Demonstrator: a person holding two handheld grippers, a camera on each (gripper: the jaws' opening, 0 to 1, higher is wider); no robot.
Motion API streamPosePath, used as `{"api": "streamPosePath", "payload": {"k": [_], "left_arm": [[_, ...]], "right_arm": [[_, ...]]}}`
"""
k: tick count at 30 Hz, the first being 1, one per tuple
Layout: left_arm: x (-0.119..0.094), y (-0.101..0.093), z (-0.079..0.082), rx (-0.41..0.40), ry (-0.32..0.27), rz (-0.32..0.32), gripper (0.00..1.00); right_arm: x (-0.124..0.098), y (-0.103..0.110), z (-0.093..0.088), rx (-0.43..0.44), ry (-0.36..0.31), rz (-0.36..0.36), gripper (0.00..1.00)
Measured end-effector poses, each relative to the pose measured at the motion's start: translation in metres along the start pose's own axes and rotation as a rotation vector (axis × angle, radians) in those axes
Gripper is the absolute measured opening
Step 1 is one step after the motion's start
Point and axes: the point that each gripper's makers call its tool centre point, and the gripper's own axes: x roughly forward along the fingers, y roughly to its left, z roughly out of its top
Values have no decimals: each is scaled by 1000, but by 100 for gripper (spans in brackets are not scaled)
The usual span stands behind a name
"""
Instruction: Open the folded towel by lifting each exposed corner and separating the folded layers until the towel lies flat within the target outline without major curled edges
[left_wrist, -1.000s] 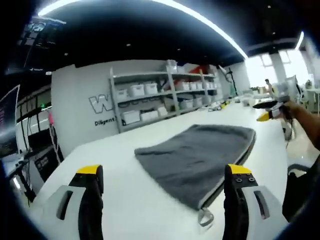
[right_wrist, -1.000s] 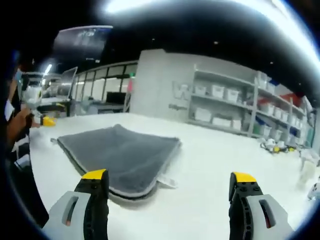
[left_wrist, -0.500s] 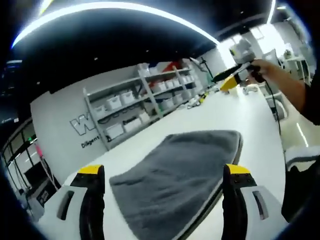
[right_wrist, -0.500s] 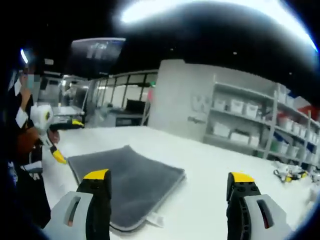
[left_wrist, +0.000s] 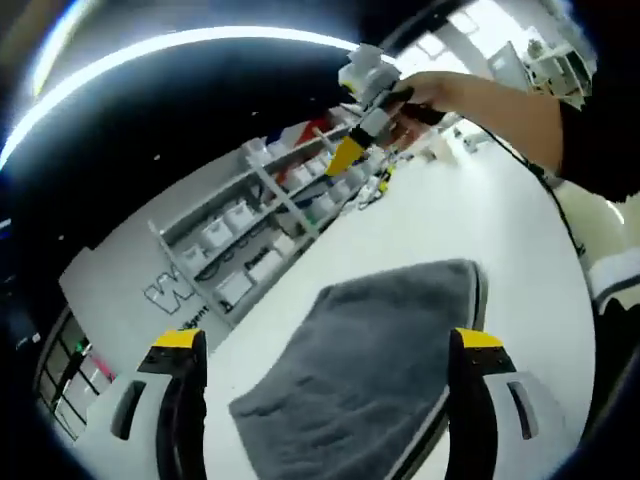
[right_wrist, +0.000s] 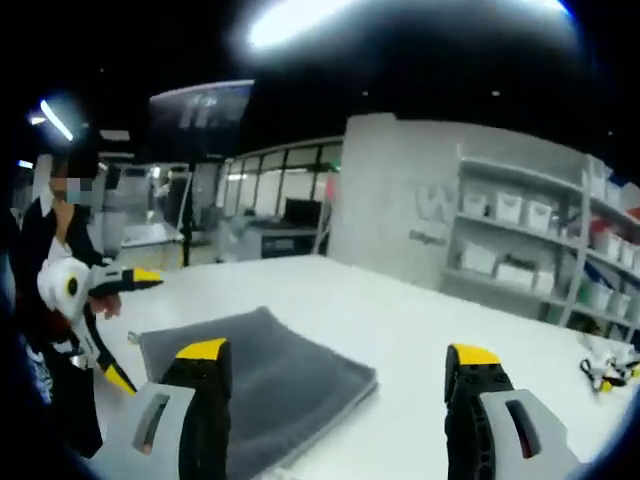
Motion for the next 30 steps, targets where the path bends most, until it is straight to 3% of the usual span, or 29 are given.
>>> {"api": "streamPosePath", "payload": {"k": [5, 8, 13, 15, 16, 17, 18, 25, 27, 29, 30], "left_arm": [[10, -19, 13, -48, -29, -65, 100], [18, -24, 12, 3, -11, -53, 100], [32, -31, 12, 20, 2, -49, 100], [38, -35, 14, 81, 11, -30, 100], [39, -36, 16, 82, 7, -25, 100], [39, -38, 17, 83, 2, -21, 100], [41, -42, 21, 90, -9, -30, 100], [51, -60, 28, 138, -6, -64, 100], [52, -61, 29, 149, -2, -64, 100], [54, -72, 31, 94, -4, -111, 100], [55, -72, 32, 103, -5, -105, 100]], "right_arm": [[17, -28, -6, -41, 49, -7, 86], [23, -39, -2, -45, 34, -8, 82], [42, -47, 4, -59, 9, 16, 82], [56, -47, 8, -36, -6, 29, 81], [58, -43, 2, -34, 34, 47, 79], [60, -38, -7, -120, 111, 83, 79], [62, -40, -2, -160, 101, 70, 80], [80, -50, 34, -95, -36, 96, 80], [88, -51, 33, -87, -31, 99, 78], [98, -56, 16, -119, 31, 86, 75], [102, -56, 7, -134, 61, 93, 76]]}}
